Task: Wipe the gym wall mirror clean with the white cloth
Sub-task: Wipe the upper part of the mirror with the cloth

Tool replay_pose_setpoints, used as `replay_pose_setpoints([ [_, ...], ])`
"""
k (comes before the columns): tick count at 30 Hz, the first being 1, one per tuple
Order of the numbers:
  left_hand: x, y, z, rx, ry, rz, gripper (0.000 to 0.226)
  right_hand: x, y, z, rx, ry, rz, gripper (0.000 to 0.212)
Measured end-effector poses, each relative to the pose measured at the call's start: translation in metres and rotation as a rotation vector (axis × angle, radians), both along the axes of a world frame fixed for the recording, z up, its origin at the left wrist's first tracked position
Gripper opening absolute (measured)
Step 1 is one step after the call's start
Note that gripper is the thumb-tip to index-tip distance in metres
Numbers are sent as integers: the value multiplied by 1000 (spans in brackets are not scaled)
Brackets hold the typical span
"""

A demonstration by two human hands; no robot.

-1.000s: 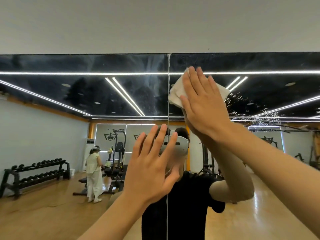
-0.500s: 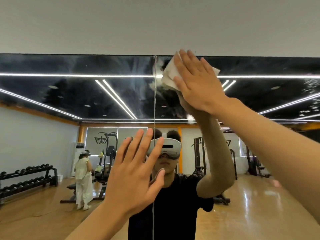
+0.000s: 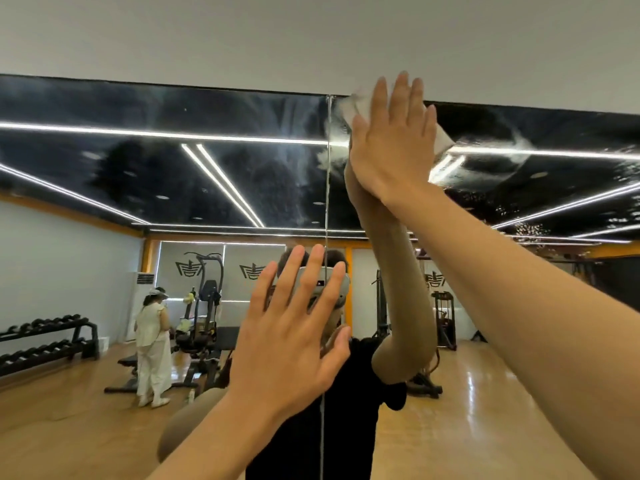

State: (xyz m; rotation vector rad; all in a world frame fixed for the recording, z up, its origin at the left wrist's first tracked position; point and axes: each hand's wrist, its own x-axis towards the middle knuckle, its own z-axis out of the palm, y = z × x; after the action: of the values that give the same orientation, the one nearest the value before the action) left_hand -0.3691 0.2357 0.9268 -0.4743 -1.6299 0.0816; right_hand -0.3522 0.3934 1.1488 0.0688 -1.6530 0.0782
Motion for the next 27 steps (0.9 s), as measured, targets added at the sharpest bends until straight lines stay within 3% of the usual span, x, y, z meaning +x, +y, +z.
replay_pose_setpoints([
  [8,-3,-7,3,-31,-3,-5,77,12,72,-4,275,-26,-22,63],
  [16,-3,0,-1,9,68,32,80,21,180,-28,-1,22,-17,63],
  [19,-1,3,0,18,48,42,79,5,142,-28,-92,75,-32,65],
  [24,1,-4,2,0,23,19,80,-4,16,-36,215,8,74,66],
  [27,1,-4,4,19,45,13,81,-5,-18,-53,323,8,77,65],
])
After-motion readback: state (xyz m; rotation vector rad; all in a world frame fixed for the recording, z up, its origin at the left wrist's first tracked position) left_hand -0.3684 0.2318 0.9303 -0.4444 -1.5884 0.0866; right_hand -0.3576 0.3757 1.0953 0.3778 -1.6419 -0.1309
